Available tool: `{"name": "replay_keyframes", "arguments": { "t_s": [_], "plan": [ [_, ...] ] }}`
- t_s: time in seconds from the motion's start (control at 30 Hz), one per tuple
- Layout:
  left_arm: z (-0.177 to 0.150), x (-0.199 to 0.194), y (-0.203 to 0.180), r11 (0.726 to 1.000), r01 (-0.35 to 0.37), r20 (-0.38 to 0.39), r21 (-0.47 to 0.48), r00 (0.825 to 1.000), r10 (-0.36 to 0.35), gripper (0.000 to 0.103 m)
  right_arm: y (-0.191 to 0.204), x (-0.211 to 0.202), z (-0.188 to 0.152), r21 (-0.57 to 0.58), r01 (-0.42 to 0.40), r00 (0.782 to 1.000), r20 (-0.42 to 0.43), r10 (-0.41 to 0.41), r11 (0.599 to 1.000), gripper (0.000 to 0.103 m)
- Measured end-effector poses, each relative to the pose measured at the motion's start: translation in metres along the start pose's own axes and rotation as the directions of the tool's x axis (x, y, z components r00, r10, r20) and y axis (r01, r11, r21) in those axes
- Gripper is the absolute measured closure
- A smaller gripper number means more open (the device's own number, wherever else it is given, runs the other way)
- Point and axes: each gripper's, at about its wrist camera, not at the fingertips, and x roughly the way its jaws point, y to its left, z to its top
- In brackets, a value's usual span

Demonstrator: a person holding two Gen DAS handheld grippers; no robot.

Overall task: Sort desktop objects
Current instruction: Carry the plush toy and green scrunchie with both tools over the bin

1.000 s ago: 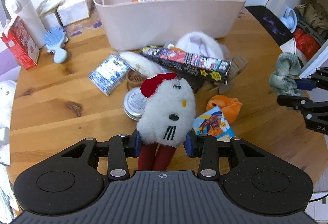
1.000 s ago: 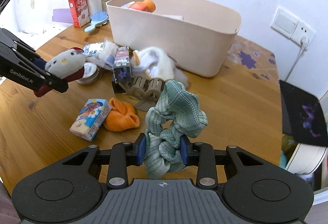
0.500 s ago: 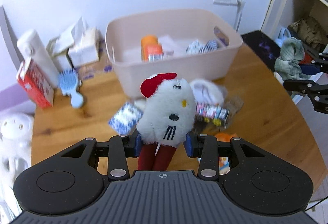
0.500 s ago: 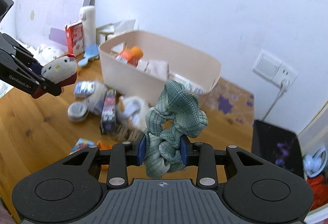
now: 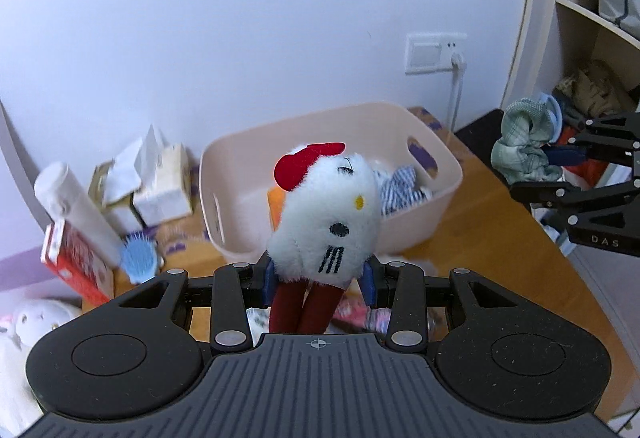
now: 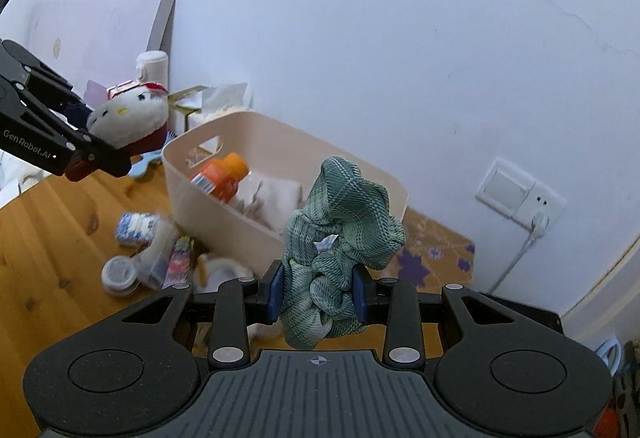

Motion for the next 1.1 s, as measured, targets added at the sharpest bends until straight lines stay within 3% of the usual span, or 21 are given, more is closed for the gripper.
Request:
{"name": "replay_keyframes", "arguments": {
  "t_s": [0.27, 0.77, 1.1],
  "plan": [
    [0.028, 0.025, 0.004, 0.999, -0.036, 0.013, 0.031, 0.999, 0.036, 0.063, -0.012, 0.021, 0.017, -0.008, 0.005, 1.000, 0.021, -0.005, 1.000, 0.071],
    [0.059, 0.103, -0.003, 0.996, -0.085, -0.068, 0.016, 0.994, 0.085, 0.063, -0.034, 0.085, 0.033, 0.016, -0.034, 0.999, -0.005, 0.034, 0.999, 0.071],
    [0.058, 0.149, -0.002, 0.995, -0.095, -0.156, -0.013, 0.983, 0.092, 0.063, -0.032, 0.123, 0.032, 0.044, -0.089, 0.994, -0.064, 0.092, 0.995, 0.069]
  ]
}}
